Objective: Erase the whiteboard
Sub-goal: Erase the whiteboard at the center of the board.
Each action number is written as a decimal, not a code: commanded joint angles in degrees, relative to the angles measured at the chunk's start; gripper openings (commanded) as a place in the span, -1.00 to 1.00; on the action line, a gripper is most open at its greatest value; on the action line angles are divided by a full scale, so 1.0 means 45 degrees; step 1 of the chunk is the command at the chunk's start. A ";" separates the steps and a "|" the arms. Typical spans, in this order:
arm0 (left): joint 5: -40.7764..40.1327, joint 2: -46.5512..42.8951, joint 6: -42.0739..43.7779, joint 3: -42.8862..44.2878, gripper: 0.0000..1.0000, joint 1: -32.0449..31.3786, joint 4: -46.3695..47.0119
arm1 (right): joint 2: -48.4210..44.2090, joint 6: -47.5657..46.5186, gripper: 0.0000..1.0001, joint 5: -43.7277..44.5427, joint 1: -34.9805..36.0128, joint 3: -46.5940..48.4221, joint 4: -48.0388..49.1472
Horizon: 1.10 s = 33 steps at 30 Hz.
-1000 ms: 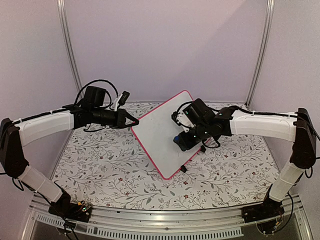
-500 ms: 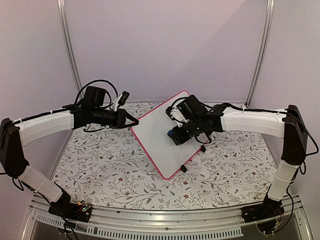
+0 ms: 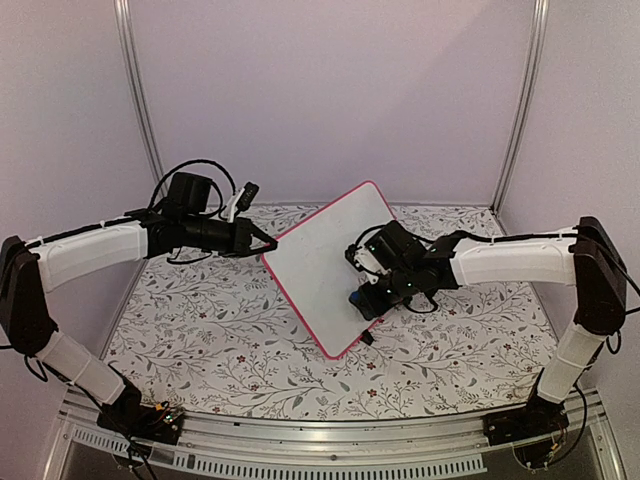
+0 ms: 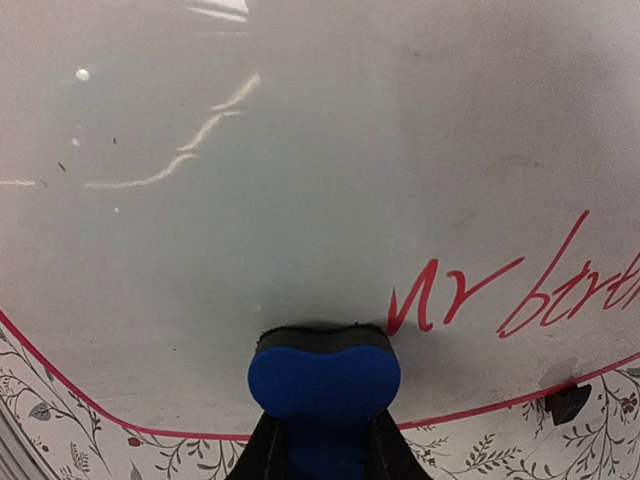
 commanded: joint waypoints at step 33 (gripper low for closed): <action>0.0488 -0.0224 0.0512 -0.0029 -1.00 -0.0268 0.0248 | 0.0119 -0.0673 -1.00 0.1677 -0.0401 0.2157 -0.1273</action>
